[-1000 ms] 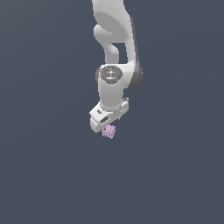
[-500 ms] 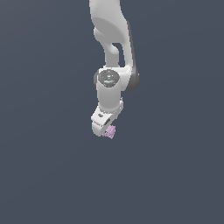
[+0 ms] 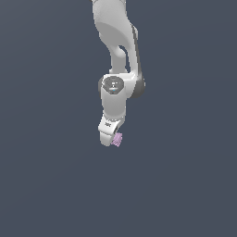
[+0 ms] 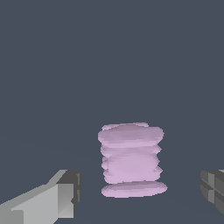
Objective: Pick up the object and move it to a goal position.
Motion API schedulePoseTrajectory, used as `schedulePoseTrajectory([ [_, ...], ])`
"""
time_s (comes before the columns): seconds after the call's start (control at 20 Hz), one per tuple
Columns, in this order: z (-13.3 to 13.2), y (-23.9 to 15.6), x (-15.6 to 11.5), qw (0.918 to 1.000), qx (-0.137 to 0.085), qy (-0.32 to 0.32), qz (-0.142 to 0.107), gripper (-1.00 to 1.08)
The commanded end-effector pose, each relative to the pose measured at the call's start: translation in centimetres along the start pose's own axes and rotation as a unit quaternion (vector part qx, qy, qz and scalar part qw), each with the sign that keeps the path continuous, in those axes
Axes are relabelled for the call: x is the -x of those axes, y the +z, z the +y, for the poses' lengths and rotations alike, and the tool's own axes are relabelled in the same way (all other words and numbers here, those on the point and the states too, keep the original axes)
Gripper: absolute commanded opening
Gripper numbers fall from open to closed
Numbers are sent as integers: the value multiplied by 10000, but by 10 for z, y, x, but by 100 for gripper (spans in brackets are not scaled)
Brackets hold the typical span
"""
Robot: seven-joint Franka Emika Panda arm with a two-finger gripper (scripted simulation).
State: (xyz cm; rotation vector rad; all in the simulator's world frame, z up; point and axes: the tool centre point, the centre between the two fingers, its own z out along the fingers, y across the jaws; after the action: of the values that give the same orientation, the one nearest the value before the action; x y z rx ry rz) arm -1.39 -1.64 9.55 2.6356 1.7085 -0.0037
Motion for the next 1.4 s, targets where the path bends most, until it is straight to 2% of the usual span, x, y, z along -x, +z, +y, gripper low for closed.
schedulePoseTrajectory([
  [0.0,0,2,1,9999,3,-157,6,100],
  [0.55,-1,7,2,9996,3,-299,10,100],
  [1.0,-2,46,2,9995,3,-321,12,100],
  [1.25,-1,54,1,9995,3,-323,11,100],
  [1.3,-1,54,1,9995,3,-323,11,-100],
  [1.35,-1,54,1,9995,3,-323,11,-100],
])
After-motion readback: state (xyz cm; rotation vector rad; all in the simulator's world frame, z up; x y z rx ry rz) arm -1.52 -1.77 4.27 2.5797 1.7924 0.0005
